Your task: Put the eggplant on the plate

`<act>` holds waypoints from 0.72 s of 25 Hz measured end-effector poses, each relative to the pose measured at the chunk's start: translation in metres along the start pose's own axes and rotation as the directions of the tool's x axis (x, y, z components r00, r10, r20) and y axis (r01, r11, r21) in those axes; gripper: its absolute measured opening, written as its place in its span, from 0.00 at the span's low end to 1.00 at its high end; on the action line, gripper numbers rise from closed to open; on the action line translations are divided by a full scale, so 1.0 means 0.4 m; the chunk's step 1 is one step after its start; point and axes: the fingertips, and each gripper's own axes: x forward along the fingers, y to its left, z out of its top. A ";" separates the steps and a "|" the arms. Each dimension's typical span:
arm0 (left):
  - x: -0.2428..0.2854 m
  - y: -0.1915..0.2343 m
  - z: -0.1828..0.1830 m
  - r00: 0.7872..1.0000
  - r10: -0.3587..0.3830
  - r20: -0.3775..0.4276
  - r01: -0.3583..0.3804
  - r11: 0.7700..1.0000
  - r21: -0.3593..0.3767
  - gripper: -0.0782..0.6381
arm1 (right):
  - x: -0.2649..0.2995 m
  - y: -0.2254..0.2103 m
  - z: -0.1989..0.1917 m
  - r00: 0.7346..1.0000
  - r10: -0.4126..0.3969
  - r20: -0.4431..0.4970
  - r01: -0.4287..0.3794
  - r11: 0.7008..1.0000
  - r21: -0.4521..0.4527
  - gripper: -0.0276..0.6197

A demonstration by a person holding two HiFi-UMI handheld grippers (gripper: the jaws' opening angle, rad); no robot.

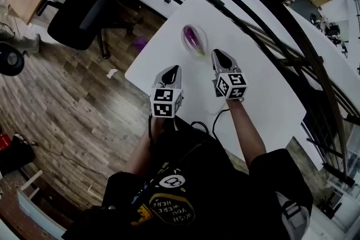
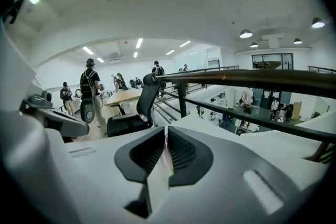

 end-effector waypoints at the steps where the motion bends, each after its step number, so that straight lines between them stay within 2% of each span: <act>1: -0.009 -0.017 0.011 1.000 -0.003 0.016 0.002 1.000 0.018 0.12 | -0.037 0.009 0.012 1.000 -0.005 0.029 0.005 1.000 0.003 0.06; 5: -0.060 -0.084 0.038 0.997 -0.002 0.072 -0.006 0.993 0.118 0.12 | -0.172 0.053 0.022 0.996 -0.009 0.086 0.005 0.999 0.051 0.05; 10: -0.131 -0.197 0.042 0.993 -0.019 0.120 -0.002 0.985 0.173 0.12 | -0.330 0.123 0.007 0.992 0.029 0.122 -0.042 0.994 0.103 0.05; 15: -0.175 -0.302 0.007 0.992 -0.047 0.116 0.019 0.973 0.232 0.12 | -0.446 0.184 -0.031 0.980 0.142 0.139 -0.159 0.980 0.122 0.05; 18: -0.177 -0.349 -0.024 0.993 -0.058 0.103 0.029 0.966 0.258 0.12 | -0.495 0.167 -0.058 0.978 0.146 0.148 -0.165 0.978 0.129 0.05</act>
